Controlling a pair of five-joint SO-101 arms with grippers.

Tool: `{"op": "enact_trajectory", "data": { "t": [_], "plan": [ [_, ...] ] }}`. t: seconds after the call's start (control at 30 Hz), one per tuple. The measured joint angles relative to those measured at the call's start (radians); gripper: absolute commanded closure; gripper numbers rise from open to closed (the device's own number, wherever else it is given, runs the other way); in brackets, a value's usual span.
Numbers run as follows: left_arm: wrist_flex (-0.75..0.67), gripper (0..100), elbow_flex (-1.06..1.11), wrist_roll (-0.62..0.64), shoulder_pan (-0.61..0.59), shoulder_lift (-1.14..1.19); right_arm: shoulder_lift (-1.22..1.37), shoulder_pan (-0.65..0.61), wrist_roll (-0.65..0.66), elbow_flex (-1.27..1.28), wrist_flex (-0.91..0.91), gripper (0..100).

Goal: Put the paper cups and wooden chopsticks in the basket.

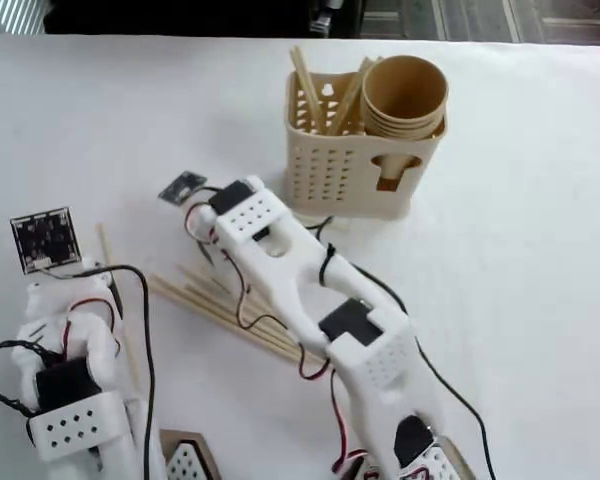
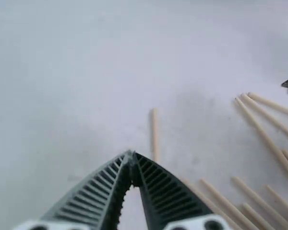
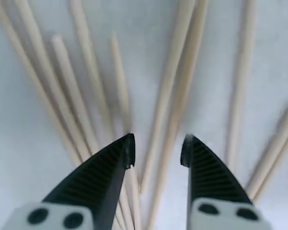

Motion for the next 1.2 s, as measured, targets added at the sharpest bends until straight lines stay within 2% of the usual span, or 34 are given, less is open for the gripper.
{"op": "enact_trajectory", "data": {
  "t": [0.1, 0.27, 0.6, 1.03, 1.2],
  "plan": [
    [0.0, 97, 0.0, 0.0, 0.0, 0.0, 0.041, 0.003, 0.0, -0.009, -0.02, 84.7],
    [0.0, 97, 0.0, 0.0, 0.0, 0.0, 0.087, 0.015, 0.0, -0.049, -0.02, 98.8],
    [0.0, 97, 0.0, 0.0, 0.0, 0.0, 0.109, 0.064, 0.052, -0.083, -0.018, 98.0],
    [0.0, 97, 0.0, 0.0, 0.0, 0.0, -0.18, 0.057, 0.057, -0.08, 0.166, 98.0],
    [0.0, 97, 0.0, 0.0, 0.0, 0.0, -0.245, 0.058, 0.057, -0.08, 0.172, 98.0]
  ]
}}
